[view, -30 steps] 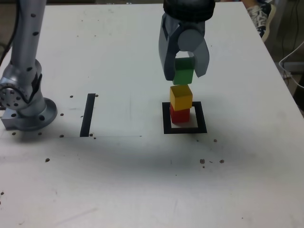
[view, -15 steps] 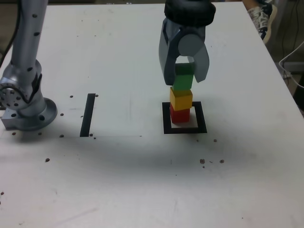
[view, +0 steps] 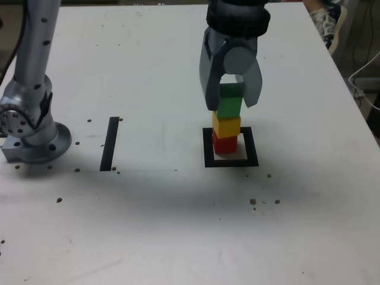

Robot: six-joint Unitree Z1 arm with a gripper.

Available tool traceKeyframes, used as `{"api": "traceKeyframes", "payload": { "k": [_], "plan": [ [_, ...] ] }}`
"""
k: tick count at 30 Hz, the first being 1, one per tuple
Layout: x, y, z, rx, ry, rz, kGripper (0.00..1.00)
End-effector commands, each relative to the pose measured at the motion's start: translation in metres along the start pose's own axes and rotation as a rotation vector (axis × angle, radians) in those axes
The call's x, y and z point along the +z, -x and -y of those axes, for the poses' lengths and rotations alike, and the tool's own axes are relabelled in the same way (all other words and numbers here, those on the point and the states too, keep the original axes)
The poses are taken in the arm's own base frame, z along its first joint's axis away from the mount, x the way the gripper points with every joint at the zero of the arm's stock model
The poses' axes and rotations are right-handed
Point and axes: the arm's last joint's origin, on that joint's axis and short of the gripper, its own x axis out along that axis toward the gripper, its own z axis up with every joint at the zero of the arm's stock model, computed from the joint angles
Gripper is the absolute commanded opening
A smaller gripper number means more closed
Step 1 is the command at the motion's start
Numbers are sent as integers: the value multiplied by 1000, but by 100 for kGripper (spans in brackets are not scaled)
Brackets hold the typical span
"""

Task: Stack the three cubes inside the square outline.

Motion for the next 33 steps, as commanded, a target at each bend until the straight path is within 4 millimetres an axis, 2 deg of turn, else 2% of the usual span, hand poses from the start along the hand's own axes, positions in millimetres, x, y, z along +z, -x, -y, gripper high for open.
{"api": "traceKeyframes", "payload": {
  "k": [1, 5, 11, 13, 15, 20, 23, 33],
  "plan": [
    [0, -3, -1, -5, 1, -11, 26],
    [0, -5, 0, -14, 0, -21, 35],
    [0, -5, 0, -33, -3, -24, 40],
    [1, -4, 0, -44, -7, -19, 45],
    [1, -3, 1, -53, -16, -13, 53],
    [0, -5, 1, -61, -35, -15, 88],
    [-5, -3, 0, -58, -36, -13, 99],
    [-10, -1, -5, -18, -33, -6, 100]
  ]
}}
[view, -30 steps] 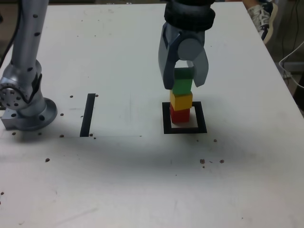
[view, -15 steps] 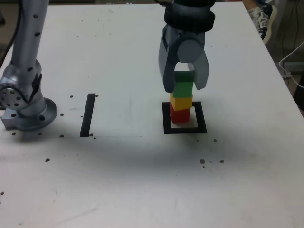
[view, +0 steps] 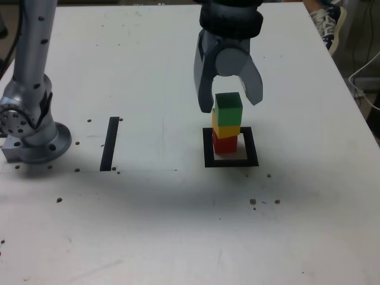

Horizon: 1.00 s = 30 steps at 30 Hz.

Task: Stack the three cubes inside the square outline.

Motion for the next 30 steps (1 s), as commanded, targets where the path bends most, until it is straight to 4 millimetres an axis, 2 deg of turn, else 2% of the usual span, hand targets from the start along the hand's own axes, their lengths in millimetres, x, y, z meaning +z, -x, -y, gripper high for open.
{"api": "traceKeyframes", "payload": {
  "k": [1, 5, 8, 13, 17, 24, 30],
  "plan": [
    [-1, 2, -2, 5, 1, 9, 100],
    [-3, 5, -4, 13, 2, 19, 100],
    [-12, 13, -5, 20, 3, 40, 100],
    [-39, 28, -7, 26, 1, 81, 100],
    [-63, 31, -9, 33, -1, 82, 100],
    [-95, 12, -13, 41, -7, 59, 100],
    [-122, -22, -13, 34, -23, 45, 100]
  ]
}}
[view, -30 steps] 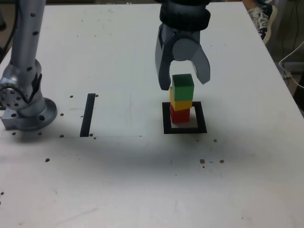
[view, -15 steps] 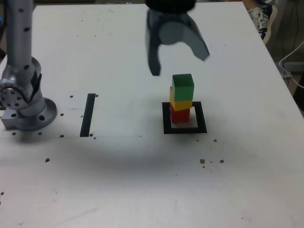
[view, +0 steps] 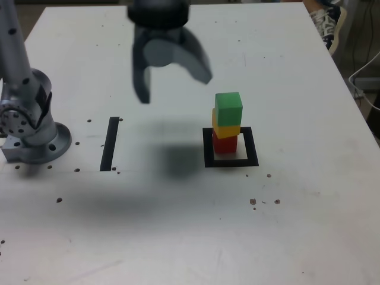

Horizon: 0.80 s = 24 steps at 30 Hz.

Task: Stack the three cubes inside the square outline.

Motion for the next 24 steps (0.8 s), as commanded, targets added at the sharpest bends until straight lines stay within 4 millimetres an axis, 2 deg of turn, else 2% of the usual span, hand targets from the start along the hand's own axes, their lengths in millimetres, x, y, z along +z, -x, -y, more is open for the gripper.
{"api": "traceKeyframes", "payload": {
  "k": [1, 6, 12, 17, 24],
  "plan": [
    [-14, -15, 0, -5, -7, -13, 100],
    [-35, -43, -2, -6, -10, -22, 100],
    [-51, -63, -1, -2, -21, -23, 100],
    [-57, -77, 3, -8, -42, -21, 100],
    [-66, -83, 2, 7, -24, -30, 100]
  ]
}}
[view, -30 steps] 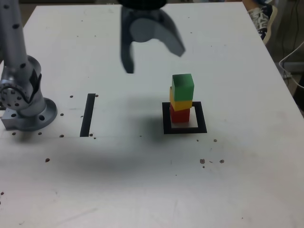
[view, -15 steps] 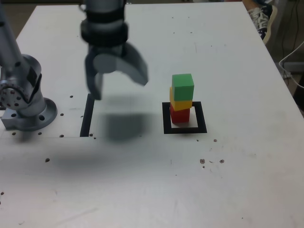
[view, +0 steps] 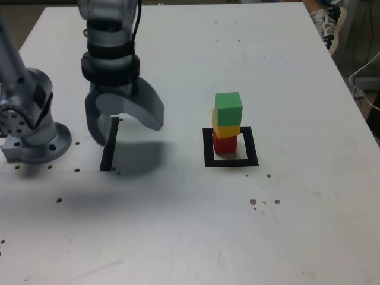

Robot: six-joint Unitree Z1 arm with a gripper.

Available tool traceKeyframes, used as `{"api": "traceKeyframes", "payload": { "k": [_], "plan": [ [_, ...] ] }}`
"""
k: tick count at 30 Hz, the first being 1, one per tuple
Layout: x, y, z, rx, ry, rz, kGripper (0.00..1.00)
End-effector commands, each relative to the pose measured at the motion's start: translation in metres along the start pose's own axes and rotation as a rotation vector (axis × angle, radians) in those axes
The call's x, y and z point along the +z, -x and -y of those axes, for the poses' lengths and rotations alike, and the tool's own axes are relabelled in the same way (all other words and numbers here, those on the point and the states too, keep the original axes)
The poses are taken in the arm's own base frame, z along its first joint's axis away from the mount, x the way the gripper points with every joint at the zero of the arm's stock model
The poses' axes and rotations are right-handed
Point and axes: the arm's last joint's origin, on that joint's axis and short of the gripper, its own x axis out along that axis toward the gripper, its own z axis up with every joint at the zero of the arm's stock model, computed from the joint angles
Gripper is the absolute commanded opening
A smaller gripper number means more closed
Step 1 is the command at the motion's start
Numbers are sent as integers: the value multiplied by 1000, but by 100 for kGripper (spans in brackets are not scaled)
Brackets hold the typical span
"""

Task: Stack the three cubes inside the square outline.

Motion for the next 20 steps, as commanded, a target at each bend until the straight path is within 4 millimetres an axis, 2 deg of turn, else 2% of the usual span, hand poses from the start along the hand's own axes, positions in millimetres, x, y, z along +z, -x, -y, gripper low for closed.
{"api": "traceKeyframes", "payload": {
  "k": [1, 8, 20],
  "plan": [
    [-5, 0, -1, 20, 19, 8, 100],
    [-12, 1, -5, 94, 83, 23, 100],
    [-18, 0, -1, 51, 73, -5, 100]
  ]
}}
